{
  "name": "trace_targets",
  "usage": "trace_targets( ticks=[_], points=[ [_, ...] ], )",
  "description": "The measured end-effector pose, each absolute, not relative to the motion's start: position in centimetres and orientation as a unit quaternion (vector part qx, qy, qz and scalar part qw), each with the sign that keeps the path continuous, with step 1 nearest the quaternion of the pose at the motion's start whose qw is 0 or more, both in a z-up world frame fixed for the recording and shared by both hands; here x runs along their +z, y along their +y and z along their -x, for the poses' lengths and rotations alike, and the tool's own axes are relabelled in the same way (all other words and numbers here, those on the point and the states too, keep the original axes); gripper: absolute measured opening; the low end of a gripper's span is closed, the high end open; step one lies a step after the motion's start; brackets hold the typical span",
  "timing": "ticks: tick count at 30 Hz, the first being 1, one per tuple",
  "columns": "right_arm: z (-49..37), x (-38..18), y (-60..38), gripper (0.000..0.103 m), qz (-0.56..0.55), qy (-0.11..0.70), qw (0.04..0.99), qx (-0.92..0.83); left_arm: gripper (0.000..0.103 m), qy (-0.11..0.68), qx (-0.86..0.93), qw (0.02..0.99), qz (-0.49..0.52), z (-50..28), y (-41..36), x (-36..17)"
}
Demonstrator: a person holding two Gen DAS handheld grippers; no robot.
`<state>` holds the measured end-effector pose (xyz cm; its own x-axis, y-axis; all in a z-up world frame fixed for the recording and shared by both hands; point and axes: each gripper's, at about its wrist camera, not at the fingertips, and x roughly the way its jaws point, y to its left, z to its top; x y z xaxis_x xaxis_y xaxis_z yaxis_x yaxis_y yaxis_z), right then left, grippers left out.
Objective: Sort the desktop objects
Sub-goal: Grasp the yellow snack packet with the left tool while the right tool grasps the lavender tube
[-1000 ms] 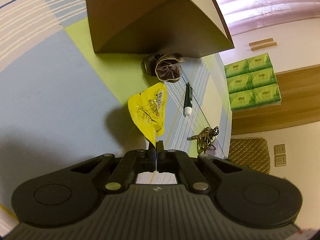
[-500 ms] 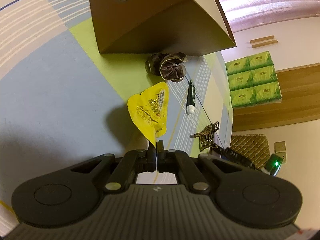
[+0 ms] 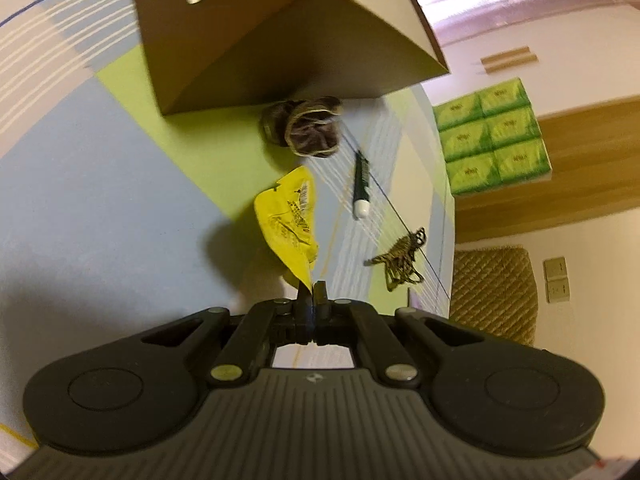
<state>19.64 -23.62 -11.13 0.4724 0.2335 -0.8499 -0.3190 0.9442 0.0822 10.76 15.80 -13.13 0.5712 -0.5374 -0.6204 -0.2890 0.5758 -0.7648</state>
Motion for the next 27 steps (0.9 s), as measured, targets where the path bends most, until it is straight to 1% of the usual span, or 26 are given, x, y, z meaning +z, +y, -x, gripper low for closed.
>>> trace_targets(
  ticks=[5,14,27],
  points=[
    [-18.5,-10.6,-24.3,0.03,0.015,0.498,0.851,0.166,0.0,0.455,-0.096,0.774,0.43,-10.5,15.5,-11.7],
    [-17.8,-8.4,-24.3,0.03,-0.03,0.485,0.856,0.177,0.0,0.429,-0.127,0.795,0.41,-9.5,15.7,-8.1],
    [-16.1,-4.1,-19.4,0.03,-0.034,0.458,0.852,0.252,0.0,0.375,-0.158,0.814,0.414,-8.8,17.2,-3.0]
  ],
)
